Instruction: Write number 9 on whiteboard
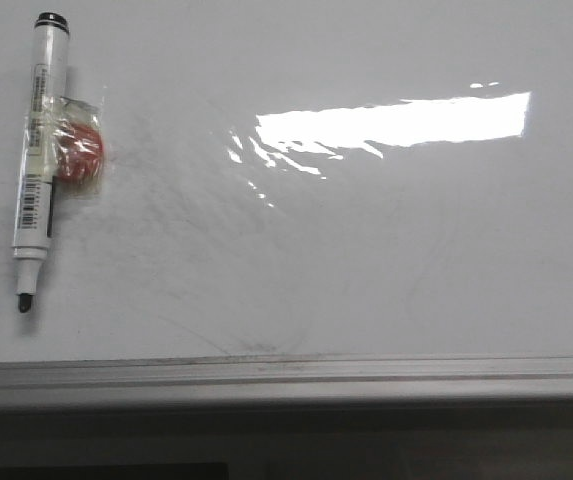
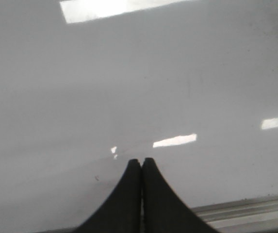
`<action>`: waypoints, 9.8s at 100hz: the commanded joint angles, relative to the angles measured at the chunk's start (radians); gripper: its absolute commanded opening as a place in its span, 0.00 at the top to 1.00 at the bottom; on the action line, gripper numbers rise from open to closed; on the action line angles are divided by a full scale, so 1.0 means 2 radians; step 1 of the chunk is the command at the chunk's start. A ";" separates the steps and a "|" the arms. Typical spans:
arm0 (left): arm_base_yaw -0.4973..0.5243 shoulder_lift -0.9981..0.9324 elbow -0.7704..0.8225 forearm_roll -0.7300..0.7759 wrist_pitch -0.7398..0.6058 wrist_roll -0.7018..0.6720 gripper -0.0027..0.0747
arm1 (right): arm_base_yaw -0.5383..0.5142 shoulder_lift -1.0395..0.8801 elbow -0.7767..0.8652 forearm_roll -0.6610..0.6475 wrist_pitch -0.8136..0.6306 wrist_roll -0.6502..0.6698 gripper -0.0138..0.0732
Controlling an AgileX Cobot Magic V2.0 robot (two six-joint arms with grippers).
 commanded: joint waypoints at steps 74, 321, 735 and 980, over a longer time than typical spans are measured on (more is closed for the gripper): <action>0.000 -0.014 0.020 -0.002 -0.038 -0.004 0.99 | -0.003 -0.010 0.006 -0.005 -0.009 -0.004 0.91; 0.000 0.158 -0.154 -0.007 -0.066 -0.004 0.48 | 0.084 0.163 -0.153 -0.120 -0.106 0.108 0.91; -0.391 0.386 -0.185 0.209 -0.114 -0.004 0.65 | 0.539 0.568 -0.500 -0.025 0.041 0.111 0.92; -0.436 0.448 -0.175 0.163 -0.237 -0.004 0.63 | 0.558 0.583 -0.509 0.061 0.027 0.116 0.91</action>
